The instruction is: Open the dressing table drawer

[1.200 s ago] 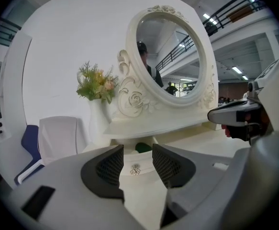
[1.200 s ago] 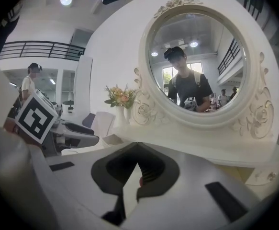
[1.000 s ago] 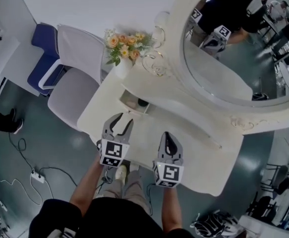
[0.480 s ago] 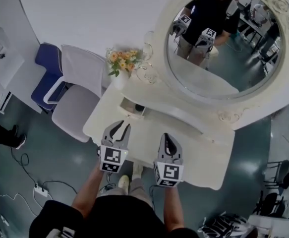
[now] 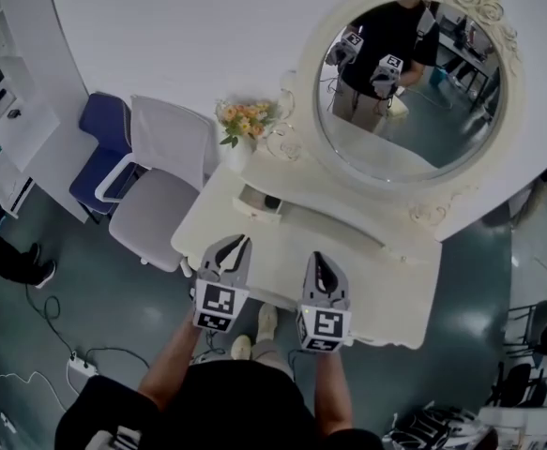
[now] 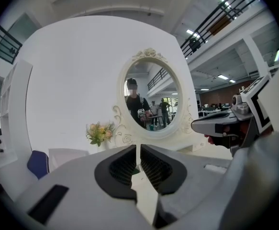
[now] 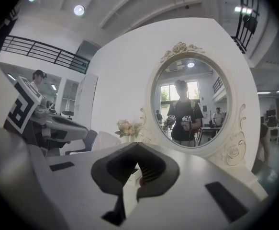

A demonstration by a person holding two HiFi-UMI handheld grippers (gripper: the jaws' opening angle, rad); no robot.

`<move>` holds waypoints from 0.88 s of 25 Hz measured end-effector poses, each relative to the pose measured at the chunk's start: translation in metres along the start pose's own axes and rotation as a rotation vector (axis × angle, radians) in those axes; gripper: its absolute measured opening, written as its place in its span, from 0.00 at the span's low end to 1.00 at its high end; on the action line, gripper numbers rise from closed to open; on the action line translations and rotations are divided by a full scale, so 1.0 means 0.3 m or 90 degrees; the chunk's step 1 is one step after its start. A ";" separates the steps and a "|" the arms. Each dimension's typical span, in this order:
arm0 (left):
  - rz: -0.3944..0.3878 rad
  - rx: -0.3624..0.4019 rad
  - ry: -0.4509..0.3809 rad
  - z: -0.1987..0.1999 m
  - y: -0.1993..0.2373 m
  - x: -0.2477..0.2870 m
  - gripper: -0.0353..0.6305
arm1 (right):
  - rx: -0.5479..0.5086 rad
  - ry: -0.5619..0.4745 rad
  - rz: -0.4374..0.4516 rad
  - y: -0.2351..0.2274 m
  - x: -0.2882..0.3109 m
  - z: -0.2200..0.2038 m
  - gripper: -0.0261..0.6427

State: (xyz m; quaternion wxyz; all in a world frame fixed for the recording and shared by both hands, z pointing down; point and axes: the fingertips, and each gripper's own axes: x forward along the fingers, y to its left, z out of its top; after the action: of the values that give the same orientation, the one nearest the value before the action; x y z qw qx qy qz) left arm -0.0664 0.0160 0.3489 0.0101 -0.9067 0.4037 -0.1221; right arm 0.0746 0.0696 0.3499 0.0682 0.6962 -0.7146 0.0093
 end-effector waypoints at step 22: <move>-0.003 0.002 -0.018 0.009 -0.042 -0.153 0.06 | -0.001 -0.007 -0.022 0.040 -0.168 0.005 0.03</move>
State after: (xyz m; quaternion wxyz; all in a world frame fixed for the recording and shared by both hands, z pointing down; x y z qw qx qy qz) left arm -0.0863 0.0580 0.3379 0.0169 -0.9093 0.4010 -0.1099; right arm 0.0637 0.1198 0.3440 0.0651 0.7081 -0.7030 0.0039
